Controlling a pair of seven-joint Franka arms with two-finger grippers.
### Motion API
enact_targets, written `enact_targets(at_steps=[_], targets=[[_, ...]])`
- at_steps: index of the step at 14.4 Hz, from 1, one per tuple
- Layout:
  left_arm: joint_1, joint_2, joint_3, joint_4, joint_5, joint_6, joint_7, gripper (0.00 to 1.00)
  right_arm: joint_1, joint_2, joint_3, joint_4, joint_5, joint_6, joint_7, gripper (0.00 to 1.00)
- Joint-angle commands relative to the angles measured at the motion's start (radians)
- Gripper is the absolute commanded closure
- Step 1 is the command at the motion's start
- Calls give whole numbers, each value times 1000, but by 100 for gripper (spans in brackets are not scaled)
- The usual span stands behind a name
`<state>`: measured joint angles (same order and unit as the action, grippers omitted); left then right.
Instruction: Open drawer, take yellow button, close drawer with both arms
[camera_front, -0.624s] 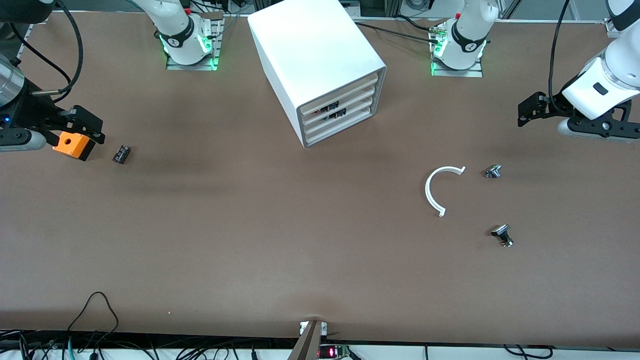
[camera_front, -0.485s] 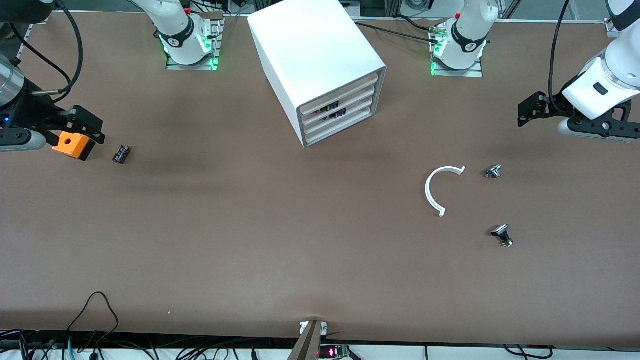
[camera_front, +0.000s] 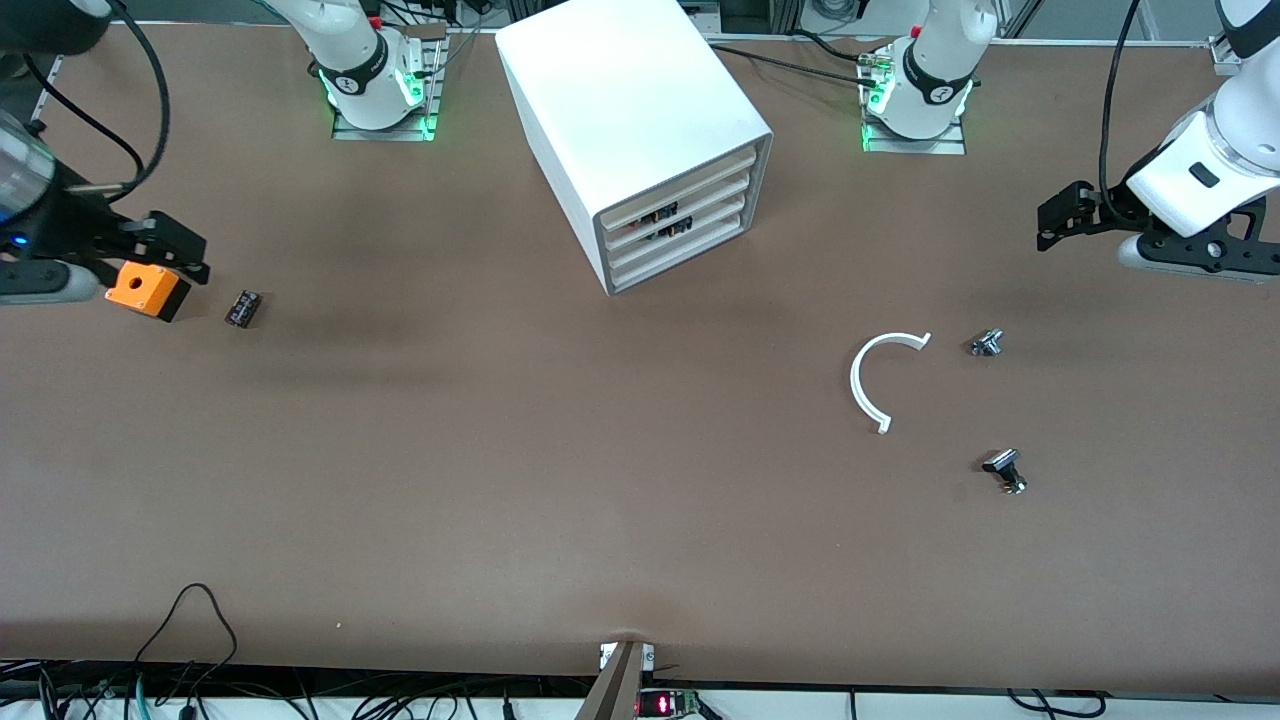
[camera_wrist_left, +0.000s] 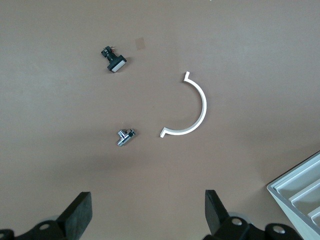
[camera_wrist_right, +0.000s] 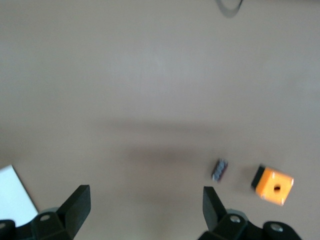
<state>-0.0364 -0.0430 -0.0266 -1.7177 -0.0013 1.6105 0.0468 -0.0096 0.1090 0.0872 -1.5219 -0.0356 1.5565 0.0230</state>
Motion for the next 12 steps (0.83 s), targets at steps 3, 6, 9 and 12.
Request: enact_targets(at_steps=[3, 6, 9, 12], targets=[[-2, 18, -1, 21, -34, -78, 1, 1, -13, 107, -9, -26, -1, -27, -18, 1], [-5, 32, 0, 20, -150, -145, 7, 1, -18, 155, -9, -27, 11, -20, -17, 1], [-19, 104, -1, 15, -329, -216, 28, 1, -13, 211, -7, -26, 60, 28, -8, 1], [-20, 173, -31, -8, -488, -222, 117, 6, -10, 274, -6, -18, 60, 94, 6, 1]])
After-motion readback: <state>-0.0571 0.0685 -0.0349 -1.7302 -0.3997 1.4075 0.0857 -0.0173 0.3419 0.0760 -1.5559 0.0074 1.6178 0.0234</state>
